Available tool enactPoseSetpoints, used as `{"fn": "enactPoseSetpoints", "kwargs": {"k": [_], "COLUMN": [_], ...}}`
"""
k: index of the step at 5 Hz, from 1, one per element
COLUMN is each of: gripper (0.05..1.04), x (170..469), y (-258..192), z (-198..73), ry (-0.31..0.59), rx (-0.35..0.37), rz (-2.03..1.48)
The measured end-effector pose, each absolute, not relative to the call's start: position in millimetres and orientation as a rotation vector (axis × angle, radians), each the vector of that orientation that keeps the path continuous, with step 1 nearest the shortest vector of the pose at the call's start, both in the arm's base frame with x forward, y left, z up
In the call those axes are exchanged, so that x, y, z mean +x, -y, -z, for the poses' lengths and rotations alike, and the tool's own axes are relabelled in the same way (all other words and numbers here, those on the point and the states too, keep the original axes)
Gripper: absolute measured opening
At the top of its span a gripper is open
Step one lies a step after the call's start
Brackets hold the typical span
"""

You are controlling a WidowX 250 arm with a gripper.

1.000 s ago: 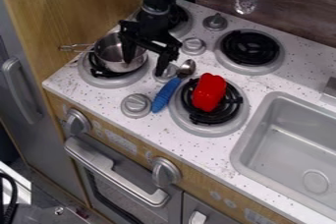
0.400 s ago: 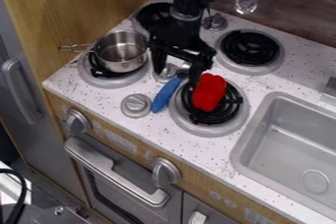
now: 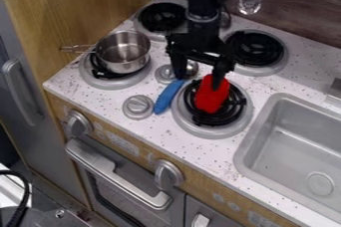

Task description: Move the red paprika to the upper left burner

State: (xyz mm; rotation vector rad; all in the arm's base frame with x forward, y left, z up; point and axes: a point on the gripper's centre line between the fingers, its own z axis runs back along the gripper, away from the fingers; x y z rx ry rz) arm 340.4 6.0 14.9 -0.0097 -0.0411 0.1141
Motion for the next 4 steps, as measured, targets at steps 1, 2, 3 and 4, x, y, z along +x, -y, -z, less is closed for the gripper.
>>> {"fn": "enactPoseSetpoints", "kwargs": {"k": [1, 2, 3, 4], "gripper": [0.999, 0.999, 0.999, 0.999], "x": [343, 342, 347, 353], "y": [1, 2, 0, 2], "z": [-3, 16, 37, 49], "ry": [0.047, 0.029, 0.014, 0.014], "rx": [0.013, 0.036, 0.053, 0.038], "rz": [-0.116, -0.132, -0.177, -0.212]}}
